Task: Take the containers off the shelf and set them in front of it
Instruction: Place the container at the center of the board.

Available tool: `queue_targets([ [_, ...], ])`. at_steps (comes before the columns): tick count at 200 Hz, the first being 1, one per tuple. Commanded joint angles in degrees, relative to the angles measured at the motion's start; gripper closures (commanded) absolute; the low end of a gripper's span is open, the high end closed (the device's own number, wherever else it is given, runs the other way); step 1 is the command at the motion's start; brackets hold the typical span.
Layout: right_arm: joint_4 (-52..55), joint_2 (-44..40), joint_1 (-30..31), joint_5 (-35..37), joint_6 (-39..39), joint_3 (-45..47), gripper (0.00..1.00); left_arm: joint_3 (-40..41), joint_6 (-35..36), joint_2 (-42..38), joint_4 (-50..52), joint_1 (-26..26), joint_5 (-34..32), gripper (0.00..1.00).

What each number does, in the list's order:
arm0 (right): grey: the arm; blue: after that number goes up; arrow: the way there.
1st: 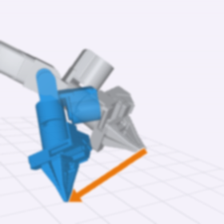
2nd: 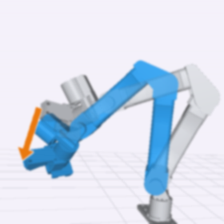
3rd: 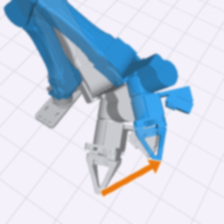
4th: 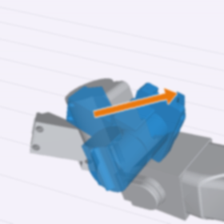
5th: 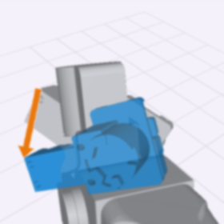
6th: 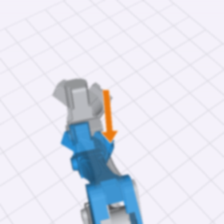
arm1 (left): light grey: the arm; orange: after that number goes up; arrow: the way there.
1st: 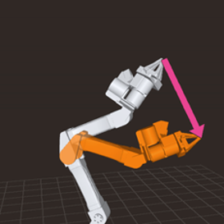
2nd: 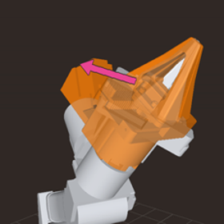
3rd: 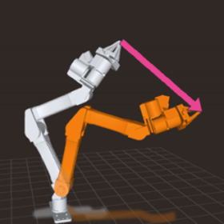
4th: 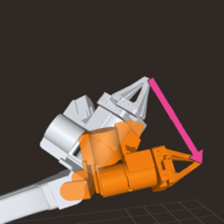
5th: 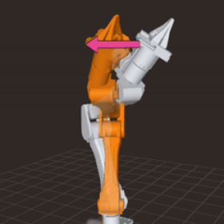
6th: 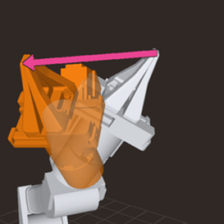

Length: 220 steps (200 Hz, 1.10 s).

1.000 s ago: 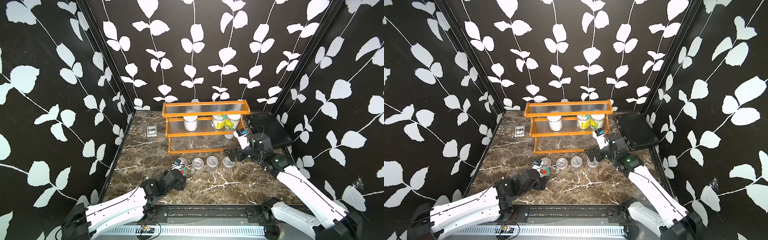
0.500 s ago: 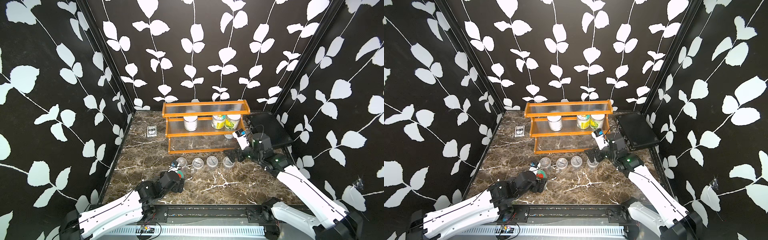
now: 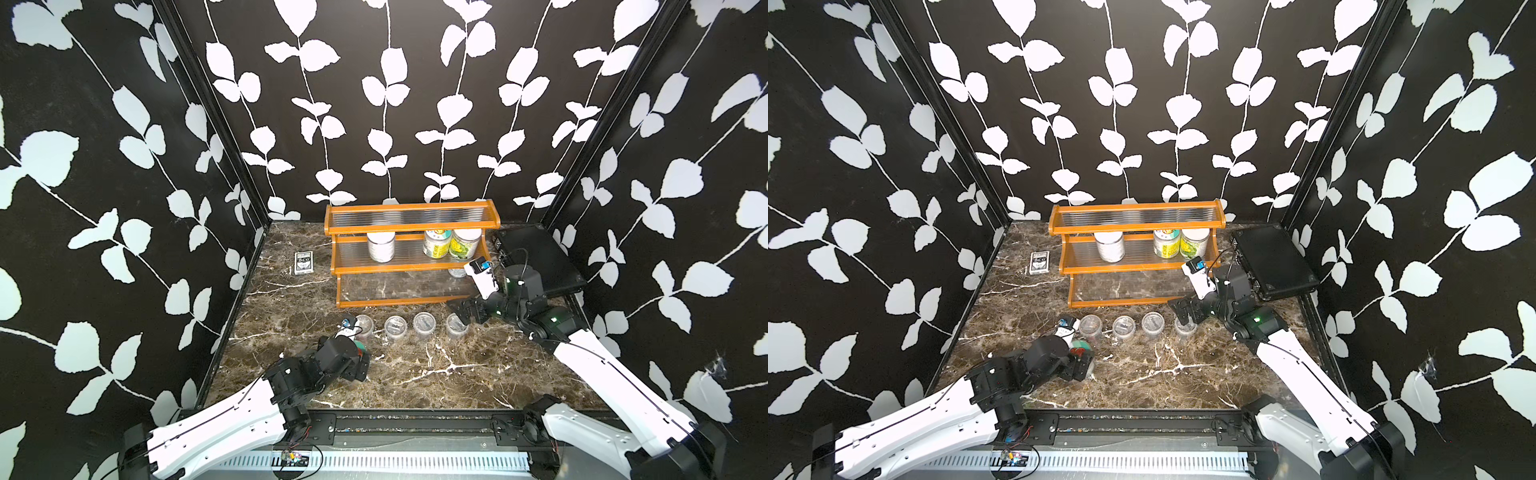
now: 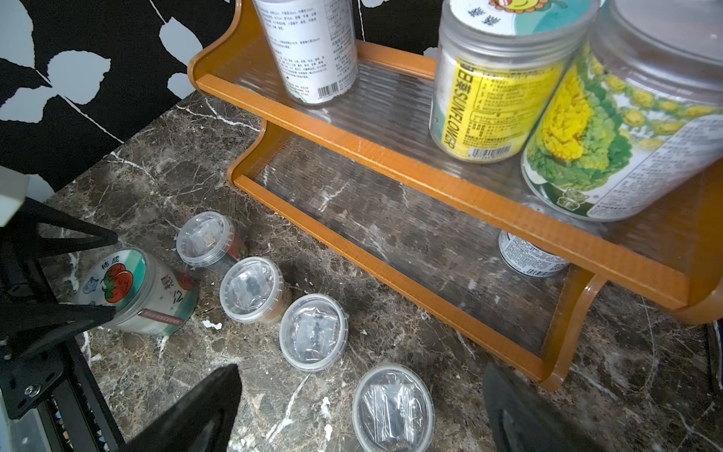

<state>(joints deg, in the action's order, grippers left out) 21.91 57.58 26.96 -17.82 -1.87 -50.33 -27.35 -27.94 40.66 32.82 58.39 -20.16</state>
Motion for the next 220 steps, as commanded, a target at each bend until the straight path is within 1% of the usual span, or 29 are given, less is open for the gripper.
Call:
queue_targets([
  [1,-0.6,0.4,0.3,0.2,0.7,-3.3,0.0,-1.6,2.3,5.0,-2.2,-0.5,1.3,0.01],
  [13,-0.2,0.7,0.3,0.1,0.8,-3.6,0.0,-2.1,3.1,7.0,-2.7,-1.4,1.8,0.02],
  [35,0.2,0.6,0.3,0.1,1.0,-3.9,0.0,-2.8,4.0,9.1,-2.8,-2.9,3.3,0.06],
  [46,0.6,0.6,0.3,0.1,1.2,-4.0,0.0,-2.8,3.7,9.3,-2.5,-3.1,4.4,0.11],
  [73,1.1,-0.2,0.3,0.3,1.5,-3.4,0.0,-2.6,2.9,8.0,-0.4,-3.0,8.4,0.26],
  [82,1.3,-0.4,0.3,0.3,1.6,-3.2,0.0,-2.6,2.8,7.2,0.4,-3.0,9.8,0.3],
  [91,1.4,-0.6,0.3,0.2,1.7,-3.1,0.0,-2.6,2.7,6.4,1.9,-2.9,10.7,0.3],
  [110,1.5,-0.6,0.3,-0.1,1.6,-2.9,0.0,-2.5,2.8,4.9,5.1,-2.9,12.2,0.3],
  [124,1.5,-0.7,0.3,0.0,1.8,-2.8,0.0,-2.2,2.9,4.2,5.6,-2.9,12.5,0.26],
  [143,1.3,-0.6,0.3,0.3,1.8,-2.6,0.0,-1.8,3.0,5.1,2.6,-2.9,12.5,0.26],
  [173,1.6,-0.5,0.3,0.6,1.8,-2.9,0.0,-2.4,3.6,8.7,-2.0,-2.8,12.4,0.24],
  [181,1.7,-0.6,0.3,0.8,1.9,-3.0,0.0,-2.7,4.2,9.3,-2.6,-2.8,12.3,0.21],
  [190,1.9,-0.5,0.3,1.0,2.2,-3.2,0.0,-3.2,4.8,9.8,-2.5,-2.8,11.8,0.16],
  [220,2.3,-0.5,0.2,1.1,2.6,-3.3,0.0,-4.0,5.8,9.1,-0.4,-2.8,10.2,0.04],
])
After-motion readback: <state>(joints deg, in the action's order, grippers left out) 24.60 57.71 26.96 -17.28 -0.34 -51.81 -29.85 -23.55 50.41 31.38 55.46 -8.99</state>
